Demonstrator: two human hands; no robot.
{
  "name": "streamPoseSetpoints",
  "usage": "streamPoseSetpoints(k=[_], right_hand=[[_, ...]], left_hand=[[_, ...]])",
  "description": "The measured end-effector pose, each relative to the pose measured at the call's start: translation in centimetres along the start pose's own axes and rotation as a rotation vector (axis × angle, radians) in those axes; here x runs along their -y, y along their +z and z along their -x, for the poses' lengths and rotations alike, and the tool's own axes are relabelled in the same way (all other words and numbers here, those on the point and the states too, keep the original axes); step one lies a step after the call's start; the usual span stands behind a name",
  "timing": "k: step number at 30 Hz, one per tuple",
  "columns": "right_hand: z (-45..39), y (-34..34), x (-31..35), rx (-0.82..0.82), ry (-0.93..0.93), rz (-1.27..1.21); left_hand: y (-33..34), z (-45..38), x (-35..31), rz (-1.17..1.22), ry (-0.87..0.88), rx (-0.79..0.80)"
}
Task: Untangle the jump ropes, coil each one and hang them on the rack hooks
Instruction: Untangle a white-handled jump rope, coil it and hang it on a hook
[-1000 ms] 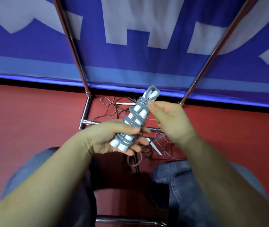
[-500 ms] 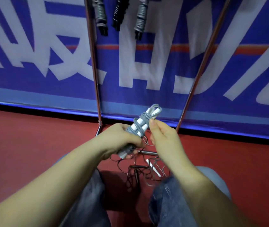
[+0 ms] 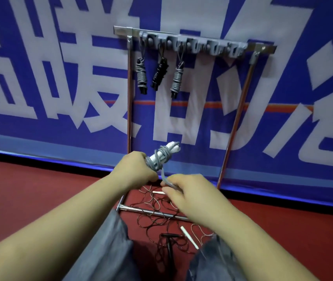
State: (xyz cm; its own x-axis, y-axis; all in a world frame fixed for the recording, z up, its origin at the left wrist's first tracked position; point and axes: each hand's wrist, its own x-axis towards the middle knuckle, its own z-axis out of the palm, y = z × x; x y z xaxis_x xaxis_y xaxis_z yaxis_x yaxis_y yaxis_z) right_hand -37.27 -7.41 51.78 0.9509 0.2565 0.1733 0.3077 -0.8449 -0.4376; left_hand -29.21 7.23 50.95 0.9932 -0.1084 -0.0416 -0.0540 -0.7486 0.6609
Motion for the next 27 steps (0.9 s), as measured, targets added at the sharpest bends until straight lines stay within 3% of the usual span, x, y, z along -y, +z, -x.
streamPoseSetpoints(k=[3,7,12,15,18,20,23,27], right_hand=[[-0.6,-4.2,1.0,-0.013,-0.06,0.096],[-1.1,-7.6,0.2,0.032,-0.074,-0.013],[0.1,-7.9,-1.7,0.162,0.054,-0.693],[1.4,-5.9,-1.6,0.187,0.099,-0.85],[2.2,-3.2,-1.6,0.158,0.202,-0.922],[2.6,-1.6,-1.9,0.158,0.235,-0.783],[3.4,-0.4,-1.1,0.157,0.111,-0.408],[4.2,0.1,2.2,0.219,-0.041,0.018]], left_hand=[[-1.5,1.8,-1.6,-0.24,0.082,0.159],[-2.9,4.7,-3.2,-0.313,0.238,0.425],[-4.6,7.1,-3.5,-0.049,0.394,0.517],[-3.9,8.0,-2.8,0.067,0.401,0.571],[-3.3,8.4,-1.3,0.304,0.293,0.516],[-3.2,8.1,-0.3,0.475,0.205,0.425],[-3.0,7.0,0.6,0.589,0.067,0.229],[-2.0,6.0,1.5,0.315,0.018,-0.011]])
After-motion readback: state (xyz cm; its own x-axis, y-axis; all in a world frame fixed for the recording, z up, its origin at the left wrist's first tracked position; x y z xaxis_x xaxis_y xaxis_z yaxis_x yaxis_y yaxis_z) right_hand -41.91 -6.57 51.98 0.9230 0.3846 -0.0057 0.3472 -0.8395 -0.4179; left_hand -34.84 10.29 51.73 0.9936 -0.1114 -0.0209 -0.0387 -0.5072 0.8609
